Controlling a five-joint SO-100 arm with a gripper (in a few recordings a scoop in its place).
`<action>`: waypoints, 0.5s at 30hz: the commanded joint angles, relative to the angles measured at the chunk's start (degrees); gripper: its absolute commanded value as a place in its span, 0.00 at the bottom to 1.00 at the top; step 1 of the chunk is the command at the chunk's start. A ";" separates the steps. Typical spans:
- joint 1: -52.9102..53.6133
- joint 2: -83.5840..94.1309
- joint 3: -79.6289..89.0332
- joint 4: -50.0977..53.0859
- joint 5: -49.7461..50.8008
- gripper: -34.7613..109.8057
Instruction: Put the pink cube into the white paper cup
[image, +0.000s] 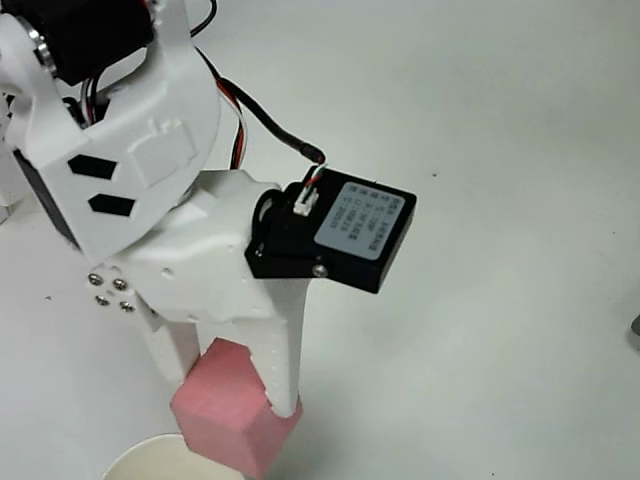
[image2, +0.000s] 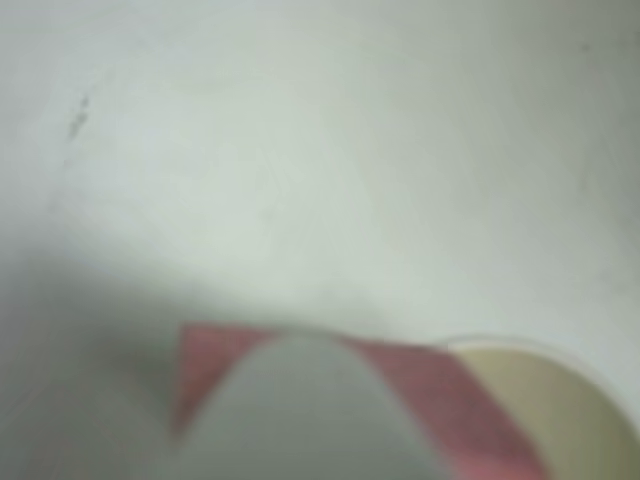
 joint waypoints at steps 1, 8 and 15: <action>2.55 1.05 -6.59 0.79 -0.53 0.36; 5.01 -1.67 -7.03 0.79 -0.97 0.36; 8.09 -3.25 -7.91 0.88 -2.11 0.36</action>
